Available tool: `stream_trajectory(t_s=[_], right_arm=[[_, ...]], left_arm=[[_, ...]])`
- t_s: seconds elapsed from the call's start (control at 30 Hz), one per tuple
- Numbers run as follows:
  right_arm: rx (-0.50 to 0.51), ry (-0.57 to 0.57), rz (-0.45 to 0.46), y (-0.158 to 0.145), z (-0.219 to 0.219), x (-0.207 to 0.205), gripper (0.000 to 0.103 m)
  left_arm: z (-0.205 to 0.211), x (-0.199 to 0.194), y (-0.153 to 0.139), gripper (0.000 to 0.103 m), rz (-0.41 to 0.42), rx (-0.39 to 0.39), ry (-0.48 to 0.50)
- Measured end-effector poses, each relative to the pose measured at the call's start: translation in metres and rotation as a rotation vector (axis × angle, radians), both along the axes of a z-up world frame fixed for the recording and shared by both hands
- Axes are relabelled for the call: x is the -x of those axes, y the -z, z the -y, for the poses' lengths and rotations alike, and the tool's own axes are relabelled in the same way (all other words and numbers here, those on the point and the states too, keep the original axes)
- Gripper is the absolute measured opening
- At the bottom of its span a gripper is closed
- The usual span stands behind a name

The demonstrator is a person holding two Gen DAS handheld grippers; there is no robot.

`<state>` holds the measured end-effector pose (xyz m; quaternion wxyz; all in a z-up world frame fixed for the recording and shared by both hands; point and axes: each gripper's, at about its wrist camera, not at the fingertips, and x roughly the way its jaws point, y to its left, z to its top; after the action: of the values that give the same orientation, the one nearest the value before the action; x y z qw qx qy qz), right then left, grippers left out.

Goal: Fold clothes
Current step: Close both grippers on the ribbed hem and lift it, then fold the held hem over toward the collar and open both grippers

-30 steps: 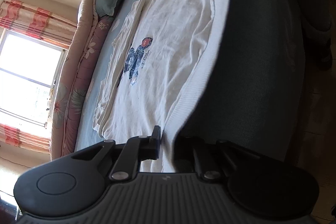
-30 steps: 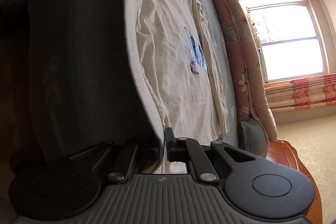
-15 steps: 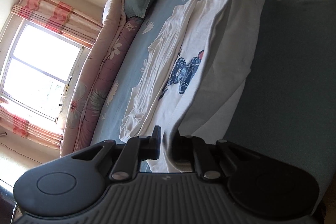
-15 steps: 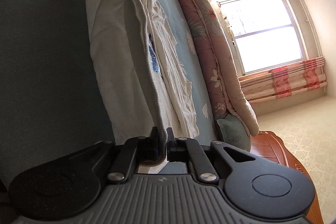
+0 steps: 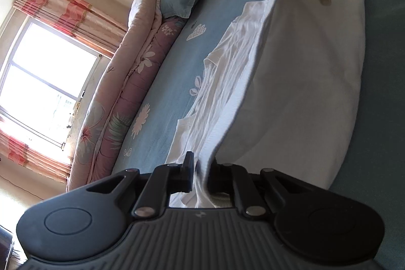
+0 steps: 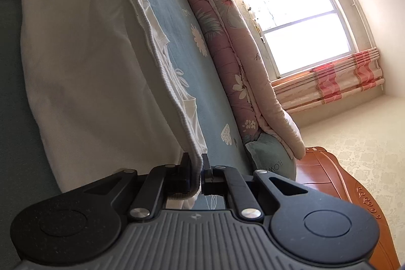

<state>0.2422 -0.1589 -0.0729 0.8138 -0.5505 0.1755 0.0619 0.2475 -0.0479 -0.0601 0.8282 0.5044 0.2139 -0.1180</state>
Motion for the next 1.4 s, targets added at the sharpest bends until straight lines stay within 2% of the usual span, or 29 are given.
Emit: stream_trajectory(t_s=[0.33, 0.73, 0.8, 0.87, 0.9, 0.97, 1.03, 1.1, 1.23, 1.3, 1.4], right_arm=[[-0.010, 0.010, 0.031, -0.002, -0.004, -0.079, 0.008], [-0.001, 0.016, -0.032, 0.029, -0.005, -0.149, 0.008], [0.000, 0.017, -0.051, 0.037, -0.006, -0.153, 0.010], [-0.001, 0.021, -0.066, 0.046, -0.006, -0.155, 0.018], [0.001, 0.021, -0.065, 0.048, -0.006, -0.155, 0.025], [-0.008, 0.020, -0.061, 0.049, -0.004, -0.152, 0.032], [-0.041, 0.016, -0.064, 0.041, -0.001, -0.146, 0.043], [-0.100, -0.001, -0.071, 0.026, 0.005, -0.131, 0.061], [-0.213, -0.044, -0.116, 0.002, 0.021, -0.092, 0.063], [-0.255, -0.040, -0.154, -0.004, 0.032, -0.076, 0.063], [-0.296, -0.014, -0.230, 0.000, 0.047, -0.064, 0.063]], left_arm=[[-0.008, -0.076, 0.010, 0.008, -0.014, 0.006, -0.017], [-0.017, -0.134, 0.041, 0.009, -0.089, 0.032, -0.038], [-0.018, -0.139, 0.048, 0.014, -0.107, 0.040, -0.045], [-0.020, -0.142, 0.056, 0.018, -0.129, 0.047, -0.053], [-0.021, -0.140, 0.057, 0.018, -0.129, 0.049, -0.054], [-0.022, -0.135, 0.059, 0.016, -0.124, 0.054, -0.054], [-0.025, -0.128, 0.053, 0.020, -0.132, 0.069, -0.057], [-0.030, -0.118, 0.043, 0.025, -0.155, 0.113, -0.057], [-0.043, -0.085, 0.022, 0.034, -0.165, 0.203, -0.050], [-0.052, -0.066, 0.013, 0.042, -0.173, 0.265, -0.051], [-0.064, -0.044, 0.005, 0.046, -0.216, 0.351, -0.050]])
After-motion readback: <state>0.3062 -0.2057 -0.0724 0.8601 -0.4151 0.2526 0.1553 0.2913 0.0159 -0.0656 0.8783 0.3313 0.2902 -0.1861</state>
